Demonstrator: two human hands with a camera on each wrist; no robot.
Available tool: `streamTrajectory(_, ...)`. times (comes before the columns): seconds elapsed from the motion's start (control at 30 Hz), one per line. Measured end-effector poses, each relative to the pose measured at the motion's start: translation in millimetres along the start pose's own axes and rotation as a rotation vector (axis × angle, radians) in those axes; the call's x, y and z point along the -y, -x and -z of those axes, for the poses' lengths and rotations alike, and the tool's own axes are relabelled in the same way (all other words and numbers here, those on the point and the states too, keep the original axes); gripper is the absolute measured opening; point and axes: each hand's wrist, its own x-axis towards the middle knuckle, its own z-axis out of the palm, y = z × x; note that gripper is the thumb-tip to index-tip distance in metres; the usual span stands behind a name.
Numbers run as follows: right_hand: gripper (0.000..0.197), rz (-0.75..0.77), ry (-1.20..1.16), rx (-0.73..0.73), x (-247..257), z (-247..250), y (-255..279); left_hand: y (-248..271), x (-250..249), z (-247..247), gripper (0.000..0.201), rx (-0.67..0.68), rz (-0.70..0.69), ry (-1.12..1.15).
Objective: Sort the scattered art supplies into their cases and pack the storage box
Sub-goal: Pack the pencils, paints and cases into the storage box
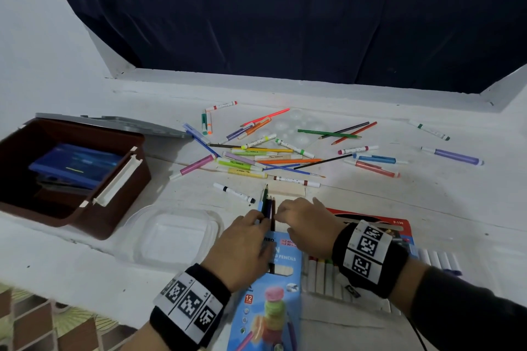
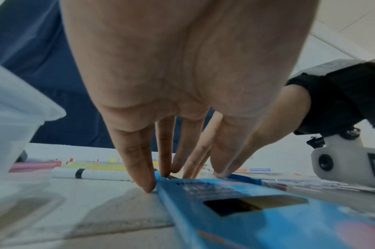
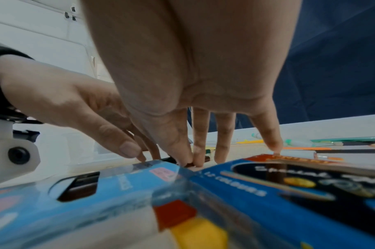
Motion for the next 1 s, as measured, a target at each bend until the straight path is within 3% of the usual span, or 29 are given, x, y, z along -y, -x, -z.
streamTrajectory(0.13, 0.035, 0.033, -0.072, 0.029, 1.2, -2.9, -5.7, -4.1, 3.7, -1.2, 0.026, -0.072, 0.025, 0.136)
streamTrajectory(0.23, 0.049, 0.031, -0.199, 0.042, -5.5, -0.1, -7.6, -7.4, 1.6, 1.6, 0.020, -0.109, 0.047, 0.153)
streamTrajectory(0.3, 0.054, 0.045, -0.249, 0.035, -8.5, 3.1, -6.3, -9.8, -0.8, 3.4, 0.021, -0.107, 0.063, 0.153)
streamTrajectory(0.5, 0.044, 0.050, -0.288, 0.005, -6.6, 7.6, 0.8, -7.6, -2.6, 13.6, 0.027, -0.041, 0.068, 0.182)
streamTrajectory(0.6, 0.040, 0.054, -0.322, -0.063, -3.6, 11.4, 2.8, 0.8, -4.0, 24.3, 0.038, -0.117, 0.063, 0.273)
streamTrajectory(0.83, 0.015, 0.012, -0.484, -0.369, 2.1, 21.7, 0.4, 16.8, -3.1, 80.0, 0.008, -0.314, 0.031, 0.303)
streamTrajectory(1.0, 0.014, -0.039, -0.555, -0.450, -3.3, 36.3, -8.3, 20.9, 7.1, 134.0, 0.009, -0.318, 0.022, 0.220)
